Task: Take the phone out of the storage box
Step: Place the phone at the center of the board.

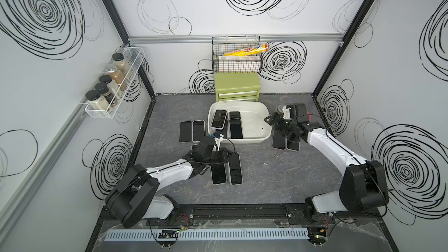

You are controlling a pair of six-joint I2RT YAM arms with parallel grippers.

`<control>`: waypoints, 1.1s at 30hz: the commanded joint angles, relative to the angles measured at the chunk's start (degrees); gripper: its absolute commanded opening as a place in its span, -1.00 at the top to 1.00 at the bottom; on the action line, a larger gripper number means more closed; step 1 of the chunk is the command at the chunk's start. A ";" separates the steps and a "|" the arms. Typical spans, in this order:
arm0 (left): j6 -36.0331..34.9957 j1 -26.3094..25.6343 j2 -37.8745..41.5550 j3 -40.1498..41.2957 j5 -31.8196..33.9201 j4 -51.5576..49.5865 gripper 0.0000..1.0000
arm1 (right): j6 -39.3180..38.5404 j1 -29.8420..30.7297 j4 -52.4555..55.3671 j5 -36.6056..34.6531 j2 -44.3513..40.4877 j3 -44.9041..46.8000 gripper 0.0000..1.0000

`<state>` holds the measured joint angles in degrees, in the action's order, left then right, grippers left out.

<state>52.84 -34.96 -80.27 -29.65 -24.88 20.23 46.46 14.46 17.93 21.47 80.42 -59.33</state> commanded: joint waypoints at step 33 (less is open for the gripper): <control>-8.36 0.43 -10.34 -5.48 9.72 -5.29 -0.18 | -5.43 22.49 -2.41 4.42 12.11 15.66 0.96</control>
<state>45.71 -35.16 -92.18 -33.41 -17.30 18.96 40.01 36.49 18.33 28.01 90.76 -42.06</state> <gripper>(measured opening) 0.568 0.049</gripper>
